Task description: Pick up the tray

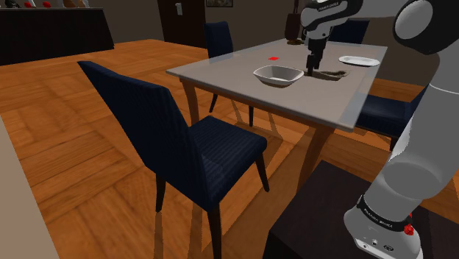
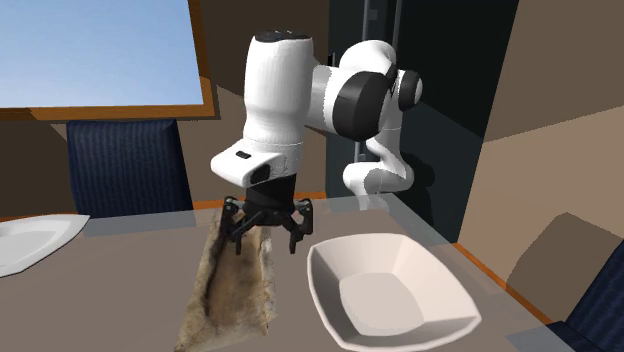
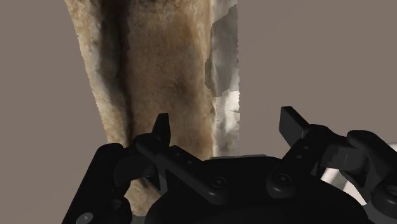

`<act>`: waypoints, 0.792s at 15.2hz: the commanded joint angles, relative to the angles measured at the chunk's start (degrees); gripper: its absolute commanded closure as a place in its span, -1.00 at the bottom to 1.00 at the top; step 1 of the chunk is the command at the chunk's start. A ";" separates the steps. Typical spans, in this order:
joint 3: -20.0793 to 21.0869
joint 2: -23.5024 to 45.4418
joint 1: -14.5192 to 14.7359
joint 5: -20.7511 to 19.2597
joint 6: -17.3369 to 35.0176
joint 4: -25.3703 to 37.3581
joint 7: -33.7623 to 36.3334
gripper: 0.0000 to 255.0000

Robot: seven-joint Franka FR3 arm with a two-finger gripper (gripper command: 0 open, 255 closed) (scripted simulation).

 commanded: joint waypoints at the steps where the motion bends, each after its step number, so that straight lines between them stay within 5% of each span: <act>1: -0.01 0.13 -0.03 0.05 0.87 -0.72 0.04 -1.00; 2: -0.01 0.14 -0.03 0.05 0.87 -0.71 0.04 -1.00; 3: -0.05 0.19 -0.08 0.09 0.89 -0.67 -0.06 1.00; 12: -0.01 0.14 -0.03 0.05 0.87 -0.71 0.04 1.00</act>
